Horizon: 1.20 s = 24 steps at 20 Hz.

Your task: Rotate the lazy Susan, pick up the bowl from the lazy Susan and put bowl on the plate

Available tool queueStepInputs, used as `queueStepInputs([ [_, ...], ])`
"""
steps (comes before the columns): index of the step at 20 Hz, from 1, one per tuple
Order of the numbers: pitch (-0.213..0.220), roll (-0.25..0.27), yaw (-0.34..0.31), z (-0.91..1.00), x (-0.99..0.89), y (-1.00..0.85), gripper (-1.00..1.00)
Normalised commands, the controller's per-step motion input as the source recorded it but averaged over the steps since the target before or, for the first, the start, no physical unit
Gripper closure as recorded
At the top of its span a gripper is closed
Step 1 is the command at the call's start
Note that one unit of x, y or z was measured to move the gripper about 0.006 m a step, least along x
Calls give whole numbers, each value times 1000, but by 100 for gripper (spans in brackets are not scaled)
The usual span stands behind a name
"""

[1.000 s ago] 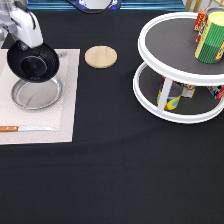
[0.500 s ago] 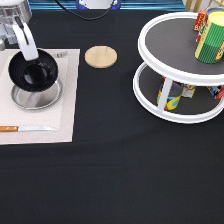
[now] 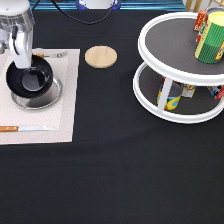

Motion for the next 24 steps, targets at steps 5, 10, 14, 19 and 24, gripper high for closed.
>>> queueStepInputs([
  [5,115,2,-64,-312,289,103,100],
  [10,182,2,-3,-87,204,141,100],
  [14,221,0,-56,-289,44,16,100],
  [19,269,-3,-110,-185,35,75,-100],
  [24,284,-7,-66,486,164,101,-100],
])
